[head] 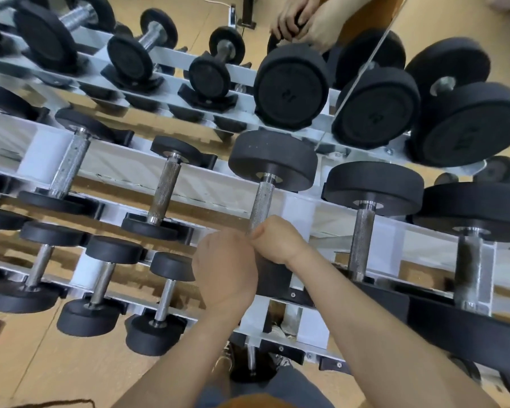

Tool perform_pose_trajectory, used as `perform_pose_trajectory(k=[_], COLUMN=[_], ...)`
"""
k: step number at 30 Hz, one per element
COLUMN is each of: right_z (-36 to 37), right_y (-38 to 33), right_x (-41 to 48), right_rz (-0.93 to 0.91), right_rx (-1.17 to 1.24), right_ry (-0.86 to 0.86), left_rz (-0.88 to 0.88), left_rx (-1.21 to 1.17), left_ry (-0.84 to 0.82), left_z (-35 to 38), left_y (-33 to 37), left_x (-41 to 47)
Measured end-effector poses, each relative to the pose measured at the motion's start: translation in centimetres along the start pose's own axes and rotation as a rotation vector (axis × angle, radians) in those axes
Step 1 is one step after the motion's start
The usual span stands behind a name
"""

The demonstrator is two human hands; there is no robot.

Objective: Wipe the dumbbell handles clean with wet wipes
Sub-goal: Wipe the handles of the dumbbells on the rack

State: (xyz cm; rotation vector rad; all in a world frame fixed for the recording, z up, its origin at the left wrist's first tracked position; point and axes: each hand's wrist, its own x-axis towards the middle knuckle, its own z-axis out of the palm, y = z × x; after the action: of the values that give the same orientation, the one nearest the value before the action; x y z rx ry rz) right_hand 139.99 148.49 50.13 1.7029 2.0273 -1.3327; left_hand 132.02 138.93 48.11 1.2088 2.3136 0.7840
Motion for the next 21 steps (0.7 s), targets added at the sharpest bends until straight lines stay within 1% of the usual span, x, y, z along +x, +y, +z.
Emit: perform_pose_trajectory(k=[4, 5, 7, 8, 11, 13, 14, 16, 18, 19, 20, 21], right_z=[0.6, 0.7, 1.0, 1.2, 1.5, 1.5, 1.6, 1.5, 0.8, 0.2, -0.3, -0.6], right_y=[3.0, 3.5, 3.1, 2.7, 2.3, 2.6, 2.8, 2.9, 2.7, 2.6, 2.5, 2.6], right_x=[0.1, 0.3, 0.7, 0.9, 0.9, 0.9, 0.9, 0.7, 1.5, 2.1, 2.9, 3.6], right_rz=[0.193, 0.203, 0.163, 0.129, 0.100, 0.090, 0.083, 0.049, -0.039, -0.102, -0.187, -0.277], right_rx=[0.028, 0.125, 0.373, 0.409, 0.282, 0.181, 0.149, 0.196, 0.324, 0.347, 0.325, 0.250], right_ry=[0.150, 0.195, 0.278, 0.280, 0.194, 0.211, 0.247, 0.360, 0.568, 0.679, 0.765, 0.824], left_rz=[-0.018, -0.021, -0.022, -0.030, -0.084, -0.134, -0.156, -0.182, -0.186, -0.181, -0.167, -0.146], left_rx=[-0.060, -0.059, -0.048, -0.043, -0.033, -0.031, -0.022, -0.013, -0.038, -0.042, -0.029, -0.008], left_ry=[-0.039, -0.052, -0.072, -0.090, -0.210, -0.293, -0.323, -0.372, -0.381, -0.372, -0.359, -0.340], left_z=[-0.7, -0.7, -0.9, -1.0, -1.7, -2.3, -2.6, -3.0, -3.0, -3.0, -2.9, -2.7], left_y=[-0.2, -0.2, -0.1, -0.1, 0.2, 0.4, 0.6, 0.7, 0.7, 0.6, 0.6, 0.6], left_x=[0.3, 0.4, 0.6, 0.6, 1.2, 2.1, 2.7, 3.5, 3.9, 3.9, 3.7, 3.5])
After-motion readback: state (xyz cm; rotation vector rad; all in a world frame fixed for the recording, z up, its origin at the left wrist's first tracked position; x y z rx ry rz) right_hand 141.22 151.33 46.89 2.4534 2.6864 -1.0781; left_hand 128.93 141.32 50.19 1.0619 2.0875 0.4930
